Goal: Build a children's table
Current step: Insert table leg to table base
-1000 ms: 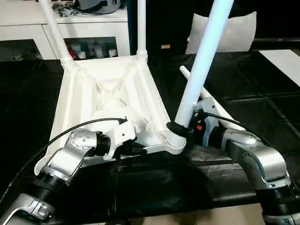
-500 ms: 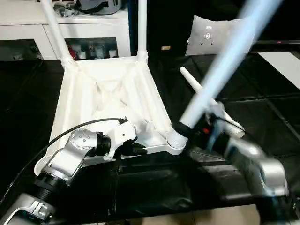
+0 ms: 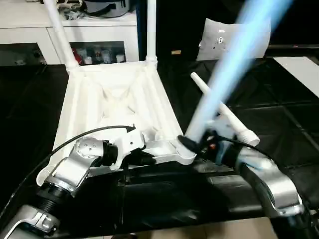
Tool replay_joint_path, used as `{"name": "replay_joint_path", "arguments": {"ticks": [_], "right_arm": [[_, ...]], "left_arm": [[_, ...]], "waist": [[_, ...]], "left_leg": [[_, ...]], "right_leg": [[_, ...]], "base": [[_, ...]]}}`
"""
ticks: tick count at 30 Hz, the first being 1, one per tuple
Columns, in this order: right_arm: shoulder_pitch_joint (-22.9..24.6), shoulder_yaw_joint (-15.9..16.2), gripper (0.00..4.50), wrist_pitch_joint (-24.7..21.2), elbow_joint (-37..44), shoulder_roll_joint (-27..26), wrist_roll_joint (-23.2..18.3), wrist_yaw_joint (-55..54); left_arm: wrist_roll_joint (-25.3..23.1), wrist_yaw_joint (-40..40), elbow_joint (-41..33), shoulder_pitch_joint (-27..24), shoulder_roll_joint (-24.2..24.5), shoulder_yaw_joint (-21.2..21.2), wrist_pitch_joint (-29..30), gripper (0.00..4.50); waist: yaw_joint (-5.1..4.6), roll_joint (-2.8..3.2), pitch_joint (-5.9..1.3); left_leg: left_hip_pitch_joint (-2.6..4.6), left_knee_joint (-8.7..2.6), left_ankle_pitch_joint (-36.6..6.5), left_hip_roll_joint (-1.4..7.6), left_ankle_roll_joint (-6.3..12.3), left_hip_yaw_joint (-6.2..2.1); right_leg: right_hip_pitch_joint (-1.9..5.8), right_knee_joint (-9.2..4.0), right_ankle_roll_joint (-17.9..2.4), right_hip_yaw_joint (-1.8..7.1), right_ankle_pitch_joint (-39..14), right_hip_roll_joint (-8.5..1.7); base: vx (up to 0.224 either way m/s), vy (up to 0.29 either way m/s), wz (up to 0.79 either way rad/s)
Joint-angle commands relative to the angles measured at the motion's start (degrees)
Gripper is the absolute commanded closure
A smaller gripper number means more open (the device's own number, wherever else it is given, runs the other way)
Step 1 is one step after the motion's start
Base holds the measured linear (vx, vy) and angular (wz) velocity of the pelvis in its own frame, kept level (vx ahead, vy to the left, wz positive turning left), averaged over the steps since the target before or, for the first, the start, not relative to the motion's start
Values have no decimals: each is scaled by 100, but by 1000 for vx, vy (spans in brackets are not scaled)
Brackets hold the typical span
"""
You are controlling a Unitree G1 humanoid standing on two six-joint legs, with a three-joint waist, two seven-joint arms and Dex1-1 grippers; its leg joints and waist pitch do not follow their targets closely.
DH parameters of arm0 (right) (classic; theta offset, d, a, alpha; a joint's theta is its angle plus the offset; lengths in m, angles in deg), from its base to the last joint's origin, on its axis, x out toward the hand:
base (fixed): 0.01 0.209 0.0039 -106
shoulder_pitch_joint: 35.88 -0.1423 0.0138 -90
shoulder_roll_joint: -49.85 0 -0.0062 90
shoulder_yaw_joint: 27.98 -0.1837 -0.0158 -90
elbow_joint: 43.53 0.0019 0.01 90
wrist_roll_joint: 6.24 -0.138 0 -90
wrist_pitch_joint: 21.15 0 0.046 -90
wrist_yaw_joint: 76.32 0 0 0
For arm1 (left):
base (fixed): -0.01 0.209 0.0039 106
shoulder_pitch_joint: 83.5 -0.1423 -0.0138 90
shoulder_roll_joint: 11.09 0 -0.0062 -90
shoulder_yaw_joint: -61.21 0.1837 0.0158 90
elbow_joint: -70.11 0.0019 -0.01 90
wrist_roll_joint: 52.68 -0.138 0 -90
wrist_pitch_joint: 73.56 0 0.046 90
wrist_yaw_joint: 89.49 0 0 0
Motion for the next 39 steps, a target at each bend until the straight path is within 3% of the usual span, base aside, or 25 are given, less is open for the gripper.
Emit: {"name": "replay_joint_path", "arguments": {"ticks": [1,4,7,8,9,11,12,14,19,21,22,24,25,27,28,29,30,31,32,33,35,36,37,38,39], "right_arm": [[325,572,259,-446,-445,125,136,468],[445,661,259,-584,-351,154,-15,660],[577,759,259,-690,-152,211,-72,746],[577,759,259,-690,-152,211,-72,746],[636,782,259,-768,-43,207,-123,763],[731,819,259,-876,126,160,-186,740],[776,839,259,-914,204,124,-195,704],[802,866,259,-945,275,34,-186,607],[741,892,259,-875,249,-89,-99,431],[697,838,259,-845,225,-164,-37,287],[684,815,259,-835,203,-194,-20,244],[556,693,259,-776,44,-351,79,-5],[510,644,259,-734,-16,-411,104,-86],[469,594,259,-691,-68,-469,124,-162],[463,585,259,-682,-78,-480,129,-174],[405,535,259,-634,-151,-539,163,-263],[309,402,259,-571,-277,-661,176,-427],[256,327,259,-552,-340,-727,174,-522],[256,327,259,-552,-340,-727,174,-522],[167,201,259,-522,-444,-841,178,-685],[79,101,259,-495,-547,-932,192,-812],[-29,16,259,-419,-696,-1010,230,-933],[-54,-6,259,-405,-737,-1028,235,-964],[-123,-64,259,-397,-855,-1087,226,-1037],[-147,-85,259,-397,-896,-1109,223,-1061]], "left_arm": [[-23,-94,-68,192,141,-79,-88,450],[-7,-217,39,320,171,-90,-126,450],[-20,-310,147,454,187,-110,-166,450],[-20,-310,147,454,187,-110,-166,450],[-46,-352,247,553,198,-111,-209,450],[-113,-368,552,818,195,-141,-307,450],[-164,-365,744,979,198,-155,-378,450],[-241,-325,1084,1233,204,-194,-494,450],[-260,-270,1272,1357,240,-292,-521,450],[-251,-255,1297,1338,270,-313,-540,450],[-231,-234,1272,1308,279,-333,-517,450],[-111,-12,847,975,343,-503,-206,450],[-93,111,654,821,361,-571,-85,450],[-97,231,452,669,378,-623,25,450],[-100,251,424,646,380,-630,38,450],[-64,387,-12,392,378,-709,309,450],[0,631,-805,-49,307,-820,837,450],[27,754,-1215,-280,256,-863,1103,450],[27,754,-1215,-280,256,-863,1103,450],[39,950,-1897,-666,149,-911,1537,450],[-18,1095,-2482,-1010,27,-893,1892,450],[-154,1260,-3108,-1347,-107,-763,2225,450],[-175,1286,-3228,-1399,-132,-719,2278,450],[-174,1419,-3520,-1507,-249,-655,2495,450],[-168,1468,-3620,-1543,-289,-635,2575,450]], "waist": [[27,33,-256],[19,33,-210],[19,41,-101],[26,38,-105],[33,72,-40],[59,65,-21],[76,72,52],[98,74,109],[106,41,141],[103,65,158],[94,-6,151],[104,35,170],[61,-61,171],[38,3,171],[16,-3,178],[10,0,191],[-42,-67,147],[-115,-56,177],[-122,-47,195],[-133,-53,146],[-214,-133,130],[-218,-143,85],[-227,-146,97],[-209,-138,111],[-225,-147,97]], "left_leg": [[135,-464,-1523,392,-74,-179],[132,-483,-1527,391,0,-182],[166,-532,-1959,396,-57,-193],[178,-535,-2013,403,-85,-198],[177,-564,-2138,411,-130,-214],[221,-571,-2358,404,-187,-212],[228,-598,-2535,401,-244,-230],[261,-630,-2758,407,-325,-252],[236,-687,-2412,418,-260,-261],[224,-706,-2287,426,-230,-255],[242,-710,-2301,433,-226,-242],[242,-719,-2272,439,-253,-239],[191,-742,-2242,443,-252,-248],[144,-763,-2155,454,-245,-273],[169,-763,-2239,450,-248,-263],[197,-760,-2346,444,-265,-254],[166,-754,-2336,480,-329,-285],[87,-781,-2329,472,-317,-303],[93,-795,-2407,448,-308,-299],[165,-759,-2404,450,-336,-276],[76,-763,-2182,447,-292,-278],[101,-726,-1777,438,-143,-223],[93,-704,-1594,426,-24,-203],[110,-690,-1584,410,11,-182],[87,-673,-1433,416,35,-181]], "right_leg": [[102,-481,-1261,293,-616,-521],[94,-485,-1288,287,-503,-502],[41,-561,-1195,306,-1155,-516],[42,-565,-1170,310,-1256,-524],[0,-577,-1135,317,-1414,-528],[-20,-628,-1021,342,-1756,-529],[-51,-661,-952,350,-2073,-545],[-69,-700,-899,368,-2379,-565],[-14,-721,-894,370,-2373,-610],[-19,-728,-925,366,-2267,-606],[-23,-740,-946,366,-2286,-598],[-52,-732,-1003,375,-2326,-615],[-8,-722,-1023,358,-2327,-613],[1,-677,-1010,343,-2182,-613],[-28,-691,-1010,345,-2209,-596],[-57,-714,-997,357,-2314,-593],[-6,-635,-1105,353,-2302,-652],[14,-645,-1096,328,-2406,-641],[-1,-685,-1024,316,-2588,-606],[-33,-701,-999,349,-2494,-604],[31,-659,-1062,336,-2124,-578],[28,-647,-1117,338,-1512,-538],[38,-642,-1219,344,-1224,-539],[15,-670,-1223,344,-1251,-530],[52,-641,-1285,343,-1093,-536]], "base": [[0,0,0],[0,0,0],[0,0,0],[0,0,0],[0,0,0],[0,0,0],[0,0,0],[0,0,0],[0,0,0],[0,0,0],[0,0,0],[0,0,0],[0,0,0],[0,0,0],[0,0,0],[0,0,0],[0,0,0],[0,0,0],[0,0,0],[0,0,0],[0,0,0],[0,0,0],[0,0,0],[0,0,0],[0,0,0]]}}
